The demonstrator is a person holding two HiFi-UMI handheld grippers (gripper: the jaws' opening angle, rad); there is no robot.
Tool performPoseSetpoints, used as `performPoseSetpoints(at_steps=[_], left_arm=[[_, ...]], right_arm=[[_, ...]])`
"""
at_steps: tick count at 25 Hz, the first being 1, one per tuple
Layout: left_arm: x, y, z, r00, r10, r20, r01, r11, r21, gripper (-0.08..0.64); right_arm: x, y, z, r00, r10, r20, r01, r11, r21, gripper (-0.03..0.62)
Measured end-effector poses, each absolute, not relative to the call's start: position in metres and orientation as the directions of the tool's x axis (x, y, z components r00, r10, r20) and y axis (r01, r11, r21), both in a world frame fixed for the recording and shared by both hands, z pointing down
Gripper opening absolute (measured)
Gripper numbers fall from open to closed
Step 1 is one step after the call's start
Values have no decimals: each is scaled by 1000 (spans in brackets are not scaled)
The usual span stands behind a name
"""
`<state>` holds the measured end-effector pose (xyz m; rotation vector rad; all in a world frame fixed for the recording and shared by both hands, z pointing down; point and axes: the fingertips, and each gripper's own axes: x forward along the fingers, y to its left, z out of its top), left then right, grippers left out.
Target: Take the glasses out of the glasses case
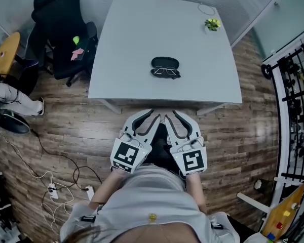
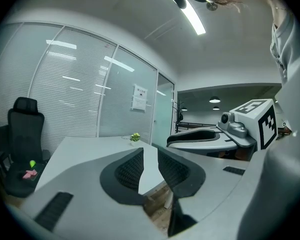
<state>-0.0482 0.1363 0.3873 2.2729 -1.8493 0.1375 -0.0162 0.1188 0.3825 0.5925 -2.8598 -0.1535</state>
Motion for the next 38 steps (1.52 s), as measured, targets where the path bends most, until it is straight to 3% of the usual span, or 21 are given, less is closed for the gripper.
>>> performPoseSetpoints(at_steps=[17, 38], left_arm=[[-89, 17, 386, 195, -955, 226, -980, -181, 79, 91], [-81, -100, 403, 205, -928, 312, -977, -215, 3, 91]], right_arm=[[-61, 6, 381, -912, -370, 176, -355, 928, 113, 97], [-54, -109, 387, -920, -356, 165, -346, 934, 87, 91]])
